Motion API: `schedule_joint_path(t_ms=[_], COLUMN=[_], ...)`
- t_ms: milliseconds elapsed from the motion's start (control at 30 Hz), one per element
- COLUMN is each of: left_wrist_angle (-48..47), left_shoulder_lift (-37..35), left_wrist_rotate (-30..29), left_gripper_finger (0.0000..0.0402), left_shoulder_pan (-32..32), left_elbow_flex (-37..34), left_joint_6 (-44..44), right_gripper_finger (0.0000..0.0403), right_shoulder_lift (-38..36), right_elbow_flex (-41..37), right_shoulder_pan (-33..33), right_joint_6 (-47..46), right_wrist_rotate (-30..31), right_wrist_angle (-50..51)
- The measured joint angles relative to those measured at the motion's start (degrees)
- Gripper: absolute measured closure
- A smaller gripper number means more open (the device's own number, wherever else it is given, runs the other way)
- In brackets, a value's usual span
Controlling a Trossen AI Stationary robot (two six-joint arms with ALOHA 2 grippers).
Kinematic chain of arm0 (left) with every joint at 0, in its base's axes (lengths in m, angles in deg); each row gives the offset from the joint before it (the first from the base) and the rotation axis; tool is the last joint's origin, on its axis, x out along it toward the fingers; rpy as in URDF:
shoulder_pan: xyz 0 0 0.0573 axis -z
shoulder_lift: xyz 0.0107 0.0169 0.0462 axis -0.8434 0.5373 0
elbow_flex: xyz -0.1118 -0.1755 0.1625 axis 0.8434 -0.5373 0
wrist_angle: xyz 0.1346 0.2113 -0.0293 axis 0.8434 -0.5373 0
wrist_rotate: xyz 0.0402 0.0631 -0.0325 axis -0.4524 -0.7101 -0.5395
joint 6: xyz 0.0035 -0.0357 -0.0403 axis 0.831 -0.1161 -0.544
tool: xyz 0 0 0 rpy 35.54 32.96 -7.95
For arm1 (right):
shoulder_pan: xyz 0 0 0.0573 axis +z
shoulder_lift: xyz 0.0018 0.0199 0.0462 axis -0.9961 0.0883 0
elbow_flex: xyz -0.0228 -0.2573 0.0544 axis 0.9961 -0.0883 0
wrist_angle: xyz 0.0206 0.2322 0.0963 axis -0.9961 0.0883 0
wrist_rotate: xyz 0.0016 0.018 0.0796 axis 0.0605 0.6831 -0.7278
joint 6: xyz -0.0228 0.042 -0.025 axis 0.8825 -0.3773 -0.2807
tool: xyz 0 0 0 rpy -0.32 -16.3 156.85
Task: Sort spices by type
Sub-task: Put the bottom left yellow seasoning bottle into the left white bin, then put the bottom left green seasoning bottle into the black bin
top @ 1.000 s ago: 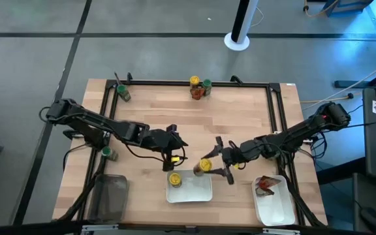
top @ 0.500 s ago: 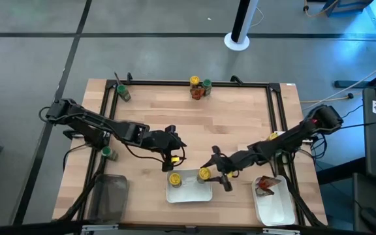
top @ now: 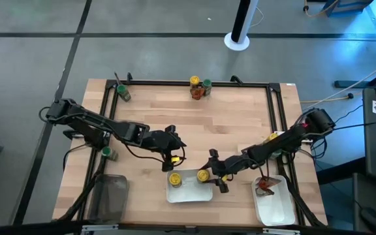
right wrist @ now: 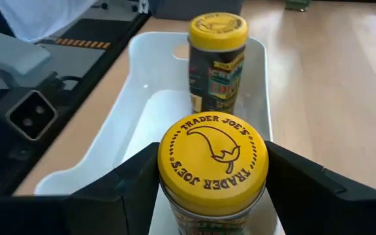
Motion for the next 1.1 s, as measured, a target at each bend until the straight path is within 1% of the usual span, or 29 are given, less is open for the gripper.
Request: schedule_joint_path(t_ms=[67, 233, 300, 500, 600, 733, 900, 933, 1100], left_wrist_angle=[0.02, 0.12, 0.10, 0.09, 0.04, 0.04, -0.04, -0.08, -0.82], left_shoulder_lift=[0.00, 0.00, 0.00, 0.02, 0.02, 0.02, 0.02, 0.02, 0.02], left_wrist_rotate=[-0.02, -0.02, -0.02, -0.02, -0.02, -0.02, -0.02, -0.02, -0.02], left_gripper_finger=[0.0159, 0.0159, 0.0160, 0.0159, 0.0160, 0.0158, 0.0160, 0.0160, 0.0158], left_shoulder_pan=[0.00, 0.00, 0.00, 0.00, 0.00, 0.00, 0.00, 0.00, -0.02], left_elbow_flex=[-0.01, -0.02, -0.02, -0.02, -0.02, -0.02, -0.02, -0.02, -0.02], left_joint_6=[-0.17, -0.37, -0.37, -0.21, -0.27, -0.32, -0.37, -0.44, -1.63], right_gripper_finger=[0.0160, 0.0159, 0.0153, 0.0102, 0.0080, 0.0066, 0.0066, 0.0067, 0.0072], right_shoulder_lift=[0.48, 1.01, 1.01, 1.17, -0.23, -3.92, -10.72, -12.22, -19.22], right_elbow_flex=[0.02, 0.11, 0.11, 0.02, 0.02, 0.02, 0.02, 0.02, 0.02], right_shoulder_pan=[0.00, 0.00, 0.00, 0.00, 0.00, 0.00, 0.00, 0.00, 0.01], right_joint_6=[0.07, 0.07, 0.09, 0.22, 0.55, 1.81, 2.93, 2.94, 4.62], right_wrist_rotate=[1.14, 1.45, 1.52, 1.89, 3.12, 3.12, 3.64, 4.53, 12.81], right_wrist_angle=[-0.19, -0.58, -0.54, 0.10, 0.32, 0.73, 3.79, 4.83, 12.71])
